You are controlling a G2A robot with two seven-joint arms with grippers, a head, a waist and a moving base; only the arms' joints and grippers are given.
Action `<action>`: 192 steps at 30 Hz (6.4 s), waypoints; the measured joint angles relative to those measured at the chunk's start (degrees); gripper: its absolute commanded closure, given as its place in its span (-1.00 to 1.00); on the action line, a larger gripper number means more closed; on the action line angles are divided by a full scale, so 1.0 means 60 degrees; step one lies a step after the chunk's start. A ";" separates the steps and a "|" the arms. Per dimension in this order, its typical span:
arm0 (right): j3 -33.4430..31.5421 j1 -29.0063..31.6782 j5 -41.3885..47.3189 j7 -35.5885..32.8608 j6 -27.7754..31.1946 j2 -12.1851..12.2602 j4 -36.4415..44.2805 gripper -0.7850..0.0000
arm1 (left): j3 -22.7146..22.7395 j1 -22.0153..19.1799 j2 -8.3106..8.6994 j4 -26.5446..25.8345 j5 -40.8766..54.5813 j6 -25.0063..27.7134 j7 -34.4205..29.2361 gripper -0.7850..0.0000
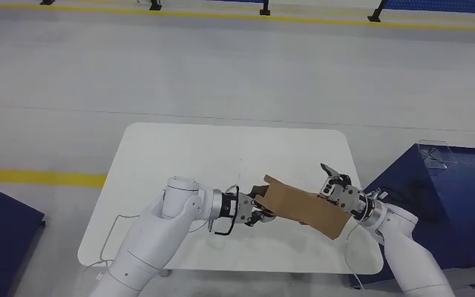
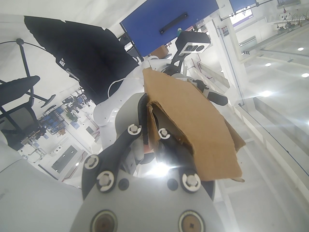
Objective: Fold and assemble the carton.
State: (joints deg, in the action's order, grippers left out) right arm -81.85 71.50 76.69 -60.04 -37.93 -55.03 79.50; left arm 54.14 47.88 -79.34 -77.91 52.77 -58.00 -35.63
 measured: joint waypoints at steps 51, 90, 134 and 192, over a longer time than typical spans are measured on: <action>-0.0160 0.0847 -0.2811 -0.1461 0.3803 0.0058 0.0596 1.00 | 0.2103 0.2110 0.0849 -0.4809 -0.0050 0.3886 0.2154 -1.00; -0.0375 0.1259 -0.2601 -0.2019 0.4423 -0.0045 0.1217 1.00 | 0.0593 0.1904 0.0633 -0.4220 0.0049 0.3648 0.2913 -1.00; 0.0158 -0.0103 0.1254 -0.2641 0.1593 -0.0299 -0.0340 1.00 | 0.0169 0.2928 0.0747 -0.5259 -0.3543 0.5707 0.2732 -1.00; -0.0719 0.0353 -0.2354 -0.3331 0.4586 -0.0231 0.0311 1.00 | -0.0520 0.1877 0.0416 -0.4821 -0.3962 0.3819 0.3115 -1.00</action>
State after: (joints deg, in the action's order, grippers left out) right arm -86.16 73.62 62.56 -80.03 -10.41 -56.41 81.37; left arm 51.02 59.14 -76.84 -106.84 29.00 -35.09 -16.94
